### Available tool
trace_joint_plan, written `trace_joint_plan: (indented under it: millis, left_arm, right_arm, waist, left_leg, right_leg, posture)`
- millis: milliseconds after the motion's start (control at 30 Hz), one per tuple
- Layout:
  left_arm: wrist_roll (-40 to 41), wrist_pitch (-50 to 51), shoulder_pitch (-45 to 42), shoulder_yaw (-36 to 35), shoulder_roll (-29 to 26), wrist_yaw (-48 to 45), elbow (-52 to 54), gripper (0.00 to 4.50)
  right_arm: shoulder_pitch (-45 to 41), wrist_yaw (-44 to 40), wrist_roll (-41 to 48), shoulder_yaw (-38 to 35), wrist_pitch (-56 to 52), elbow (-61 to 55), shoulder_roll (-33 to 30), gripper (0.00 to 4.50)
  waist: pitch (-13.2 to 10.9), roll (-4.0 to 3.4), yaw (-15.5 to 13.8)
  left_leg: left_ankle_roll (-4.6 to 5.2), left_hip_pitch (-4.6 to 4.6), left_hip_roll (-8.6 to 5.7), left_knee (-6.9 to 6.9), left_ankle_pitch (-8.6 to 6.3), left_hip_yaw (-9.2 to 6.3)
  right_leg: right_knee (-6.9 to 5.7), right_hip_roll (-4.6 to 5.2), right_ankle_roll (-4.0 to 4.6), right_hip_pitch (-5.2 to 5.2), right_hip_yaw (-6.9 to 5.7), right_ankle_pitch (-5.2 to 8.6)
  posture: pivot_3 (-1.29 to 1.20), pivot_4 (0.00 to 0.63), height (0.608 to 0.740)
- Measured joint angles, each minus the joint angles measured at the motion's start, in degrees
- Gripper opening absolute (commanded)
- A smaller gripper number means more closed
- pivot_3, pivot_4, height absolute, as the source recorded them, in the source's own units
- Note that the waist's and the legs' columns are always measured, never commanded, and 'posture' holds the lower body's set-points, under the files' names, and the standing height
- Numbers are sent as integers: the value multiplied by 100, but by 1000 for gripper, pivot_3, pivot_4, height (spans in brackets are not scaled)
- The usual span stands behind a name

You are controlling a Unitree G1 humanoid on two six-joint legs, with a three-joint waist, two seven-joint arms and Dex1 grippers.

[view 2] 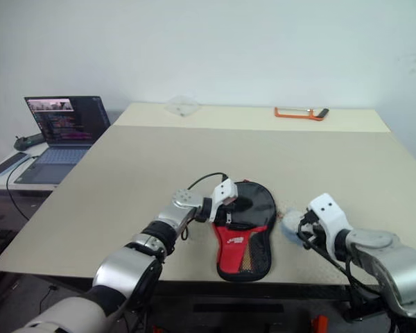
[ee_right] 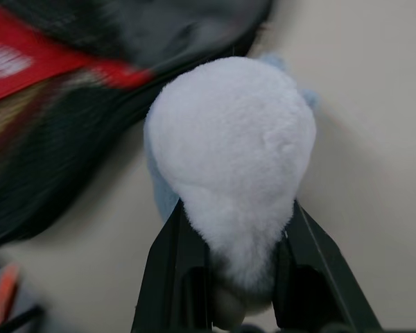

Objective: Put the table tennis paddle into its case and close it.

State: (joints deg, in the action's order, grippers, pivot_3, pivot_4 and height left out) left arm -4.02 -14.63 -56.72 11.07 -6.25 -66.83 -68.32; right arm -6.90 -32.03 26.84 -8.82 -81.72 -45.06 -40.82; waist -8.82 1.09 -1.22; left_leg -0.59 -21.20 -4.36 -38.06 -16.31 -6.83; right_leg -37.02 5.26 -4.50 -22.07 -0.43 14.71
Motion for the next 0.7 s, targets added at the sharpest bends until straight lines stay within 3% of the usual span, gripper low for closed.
trace_joint_plan:
  millis: [267, 400, 500, 700]
  left_arm:
    - [-113, -112, -22, 1, 38, -25, -76, 4500]
    - [-159, -180, -26, 2, 49, 0, -114, 4500]
    - [-216, -193, -50, 2, 65, 58, -159, 4500]
    - [-343, -198, -86, 3, 150, 179, -209, 4500]
  right_arm:
    - [1245, -528, 770, -1359, -767, -1156, -188, 644]
    - [2101, -547, 1817, -1859, -481, -1324, -411, 622]
    - [2798, -45, 3016, -1793, 93, -1337, -662, 563]
    - [3292, 1438, 4621, -1132, 1229, -1339, -1237, 548]
  waist:
    - [1, 2, -23]
    - [2, 6, -23]
    - [3, 16, -18]
    - [15, 41, -22]
  left_leg:
    - [11, 14, -3, 5, -9, -10]
    - [14, 31, -2, 9, -13, -13]
    - [15, 39, 0, 8, -14, -12]
    - [15, 41, -1, 5, -15, -13]
  right_leg:
    - [14, 3, -7, 27, -12, 5]
    - [20, 4, -14, 48, -16, 10]
    - [22, 7, -15, 60, -16, 11]
    - [27, 14, -21, 70, -22, 13]
  posture:
    - [0, 150, 740]
    - [0, 150, 740]
    - [0, 150, 740]
    - [0, 150, 740]
